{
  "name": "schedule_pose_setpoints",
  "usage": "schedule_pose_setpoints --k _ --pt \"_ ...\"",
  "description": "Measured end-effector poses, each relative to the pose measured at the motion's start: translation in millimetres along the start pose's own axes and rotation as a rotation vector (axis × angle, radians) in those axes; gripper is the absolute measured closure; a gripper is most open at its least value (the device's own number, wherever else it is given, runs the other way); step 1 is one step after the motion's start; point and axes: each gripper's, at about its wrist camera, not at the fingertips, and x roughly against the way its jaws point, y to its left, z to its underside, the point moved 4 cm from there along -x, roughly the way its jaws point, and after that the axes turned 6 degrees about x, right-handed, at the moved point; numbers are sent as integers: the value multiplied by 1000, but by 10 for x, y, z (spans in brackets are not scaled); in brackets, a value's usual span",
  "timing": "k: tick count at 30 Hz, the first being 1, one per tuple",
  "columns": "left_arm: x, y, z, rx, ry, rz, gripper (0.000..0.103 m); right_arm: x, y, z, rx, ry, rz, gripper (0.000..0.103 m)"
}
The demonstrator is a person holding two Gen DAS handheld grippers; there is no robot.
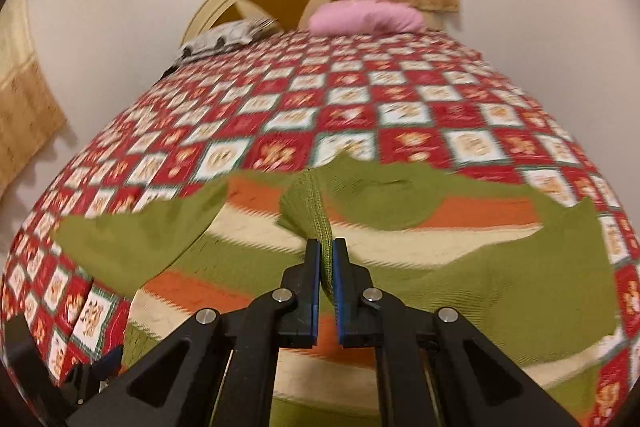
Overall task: Fold small clothes
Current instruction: 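Fold the held sleeve across the sweater body with the right gripper, release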
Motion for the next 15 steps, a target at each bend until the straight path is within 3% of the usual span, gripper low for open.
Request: schedule_pose_setpoints --k 15 --pt "-9 77 -40 45 -5 31 0 -582 608 103 16 100 -244 98"
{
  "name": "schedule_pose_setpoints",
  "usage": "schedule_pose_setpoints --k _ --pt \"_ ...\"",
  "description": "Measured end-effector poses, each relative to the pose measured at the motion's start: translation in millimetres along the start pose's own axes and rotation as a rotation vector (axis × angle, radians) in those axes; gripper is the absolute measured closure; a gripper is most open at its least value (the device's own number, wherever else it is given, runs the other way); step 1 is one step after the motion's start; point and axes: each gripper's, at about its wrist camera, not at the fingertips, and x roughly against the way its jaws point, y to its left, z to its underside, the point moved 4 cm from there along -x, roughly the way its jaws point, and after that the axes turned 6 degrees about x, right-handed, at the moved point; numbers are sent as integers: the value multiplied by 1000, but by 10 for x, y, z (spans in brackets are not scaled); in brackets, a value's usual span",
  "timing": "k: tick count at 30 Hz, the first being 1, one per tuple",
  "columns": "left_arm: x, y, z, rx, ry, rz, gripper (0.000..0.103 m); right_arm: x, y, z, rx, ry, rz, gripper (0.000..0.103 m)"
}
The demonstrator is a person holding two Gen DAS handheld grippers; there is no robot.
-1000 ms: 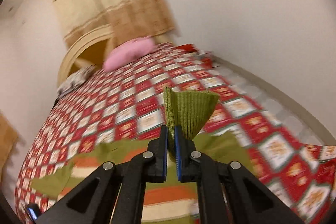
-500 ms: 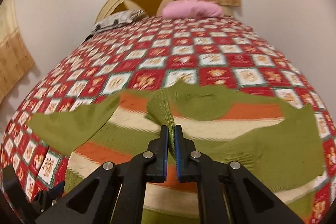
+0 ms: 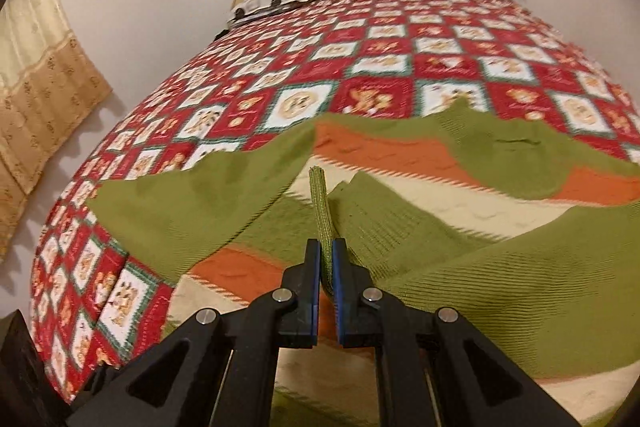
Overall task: Fold small clothes
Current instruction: 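Fold the held sleeve across the sweater body with the right gripper, release, then grasp the other green sleeve with the left gripper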
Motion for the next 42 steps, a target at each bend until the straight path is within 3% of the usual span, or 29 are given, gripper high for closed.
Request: schedule_pose_setpoints --k 5,7,9,12,14,17,20,25,26,27,28,32,35,36,38,40,42 --pt "8 13 -9 11 -8 14 0 -187 70 44 -26 87 -208 94" --pt "7 14 -10 12 -8 15 0 -210 92 90 -22 125 -232 94" --pt "4 12 -9 14 -8 15 0 -101 78 87 -36 107 -251 94" --pt "6 11 -11 15 -9 18 0 211 -73 37 -100 37 -291 82" --pt "4 9 -11 14 -9 15 0 512 -271 19 -114 -53 -232 81" --pt "7 17 -11 13 -9 15 0 902 -704 81 -121 -141 -13 81" --pt "4 15 -10 13 -9 15 0 1134 -1182 314 -140 -96 243 81" --pt "3 27 -11 8 -7 8 0 1352 -1656 854 -133 6 442 81" --pt "4 31 -10 7 -7 7 0 1396 -1770 966 -151 24 468 81" --pt "0 33 -12 6 -8 5 0 1438 -1902 1075 -167 35 489 96" --pt "-1 32 -12 6 -7 5 0 1478 -1982 1122 -167 23 491 103" --pt "-8 37 -10 0 -5 -4 0 1664 -2392 1203 -269 -8 518 103" --pt "-10 33 -10 0 -5 -3 0 1715 -2429 1177 -292 28 677 103" --pt "-13 29 -9 0 -5 -3 0 1743 -2383 1173 -299 18 686 103" --pt "-16 33 -9 -2 -4 -7 0 1835 -2123 1111 -256 -81 613 103" --pt "-15 30 -3 -4 -4 -10 0 1823 -1821 1023 -181 -122 583 101" --pt "-16 30 -2 -8 -2 -15 0 1676 -1497 929 -112 -125 498 101"
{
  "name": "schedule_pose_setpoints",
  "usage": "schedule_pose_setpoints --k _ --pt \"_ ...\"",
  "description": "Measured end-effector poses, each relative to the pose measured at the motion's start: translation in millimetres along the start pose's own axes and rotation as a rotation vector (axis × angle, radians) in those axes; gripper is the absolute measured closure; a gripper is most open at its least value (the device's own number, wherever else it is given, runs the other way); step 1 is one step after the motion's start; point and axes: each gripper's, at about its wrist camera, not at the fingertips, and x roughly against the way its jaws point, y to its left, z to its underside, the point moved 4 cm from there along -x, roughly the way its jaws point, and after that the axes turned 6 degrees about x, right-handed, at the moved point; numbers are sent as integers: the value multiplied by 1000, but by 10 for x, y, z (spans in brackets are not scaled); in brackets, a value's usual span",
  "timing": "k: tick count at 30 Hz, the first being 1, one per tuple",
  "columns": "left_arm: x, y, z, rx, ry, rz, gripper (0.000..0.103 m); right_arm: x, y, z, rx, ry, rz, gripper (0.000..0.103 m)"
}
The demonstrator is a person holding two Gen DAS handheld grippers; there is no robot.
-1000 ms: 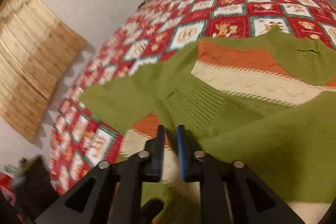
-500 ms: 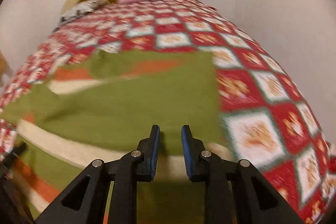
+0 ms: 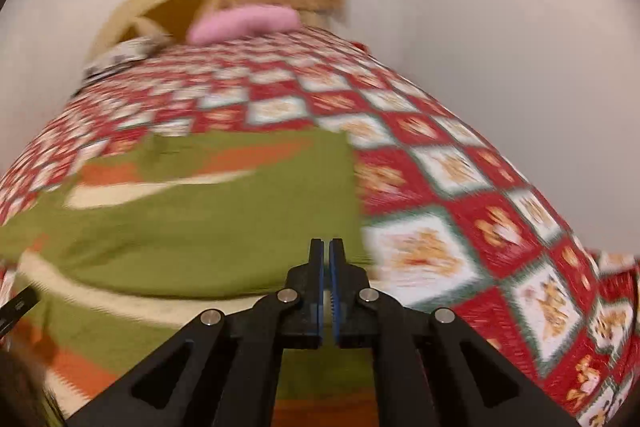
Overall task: Fold small clothes
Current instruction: 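Grasp the other green sleeve with the left gripper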
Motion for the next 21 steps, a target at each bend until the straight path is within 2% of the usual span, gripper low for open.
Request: schedule_pose_setpoints --k 2,4,5,6,9,11,12,13,16,19,21 --pt "-2 -6 2 -1 2 -1 0 -79 287 -17 47 16 -54 101" --pt "12 5 0 5 1 14 0 -202 474 7 79 34 -69 101" --pt "30 27 -5 11 1 32 0 -295 544 38 91 67 -94 101" --pt "51 39 -14 19 -1 54 0 -395 589 85 95 117 -109 101" --pt "137 109 -48 26 13 108 0 -434 545 110 72 116 -129 101" --pt "202 203 -114 11 6 48 0 -454 513 117 57 114 -144 101" --pt "262 334 -197 17 -16 0 0 -429 526 135 55 112 -145 101" --pt "317 464 -267 42 -35 -14 0 -433 524 133 54 111 -146 100" --pt "487 1002 -551 167 -101 -43 0 -411 535 154 55 110 -145 100" --pt "572 1611 -901 283 -174 -133 4 -416 536 152 48 111 -152 100" --pt "558 1963 -1107 339 -206 -196 9 -410 520 166 39 109 -161 100"
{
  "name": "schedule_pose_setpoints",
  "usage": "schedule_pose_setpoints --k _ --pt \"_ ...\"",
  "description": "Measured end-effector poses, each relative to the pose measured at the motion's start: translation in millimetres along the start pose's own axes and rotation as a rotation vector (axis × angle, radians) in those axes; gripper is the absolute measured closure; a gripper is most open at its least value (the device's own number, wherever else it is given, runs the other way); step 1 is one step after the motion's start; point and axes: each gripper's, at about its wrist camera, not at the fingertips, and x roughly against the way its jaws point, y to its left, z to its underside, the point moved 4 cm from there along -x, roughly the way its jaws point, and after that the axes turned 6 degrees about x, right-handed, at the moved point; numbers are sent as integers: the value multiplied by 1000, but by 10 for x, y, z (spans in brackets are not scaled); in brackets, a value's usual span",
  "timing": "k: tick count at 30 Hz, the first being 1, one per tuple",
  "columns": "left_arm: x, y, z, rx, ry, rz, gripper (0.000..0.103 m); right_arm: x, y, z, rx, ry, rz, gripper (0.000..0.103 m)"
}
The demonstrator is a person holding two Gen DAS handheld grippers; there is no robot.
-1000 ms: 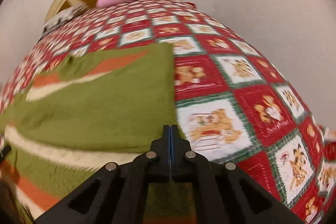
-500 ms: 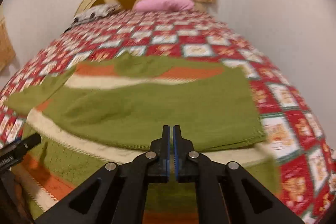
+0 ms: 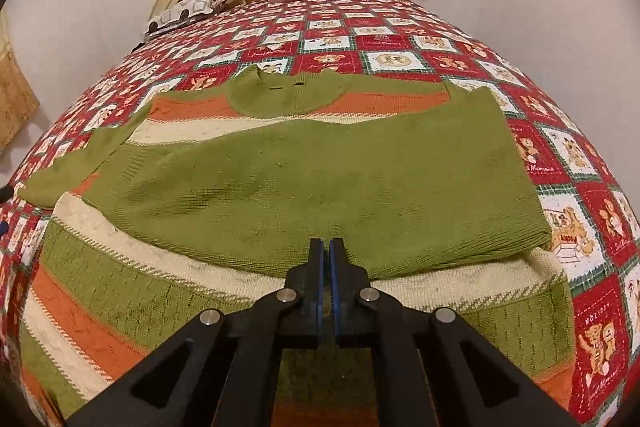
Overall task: Fold small clothes
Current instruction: 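Grasp the other green sleeve with the left gripper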
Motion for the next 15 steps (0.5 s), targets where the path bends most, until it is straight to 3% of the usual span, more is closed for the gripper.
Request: schedule_pose_setpoints --k 2,5,10,15 --pt "-177 238 -263 49 -14 -67 12 -7 -7 11 -3 -1 -4 100" --pt "-378 458 -461 115 -20 -103 13 -6 2 9 6 -1 5 100" --pt "-773 716 -545 266 67 -53 22 -16 35 8 34 5 37 100" --pt "-793 676 -552 269 20 1 22 -23 48 9 51 7 57 100"
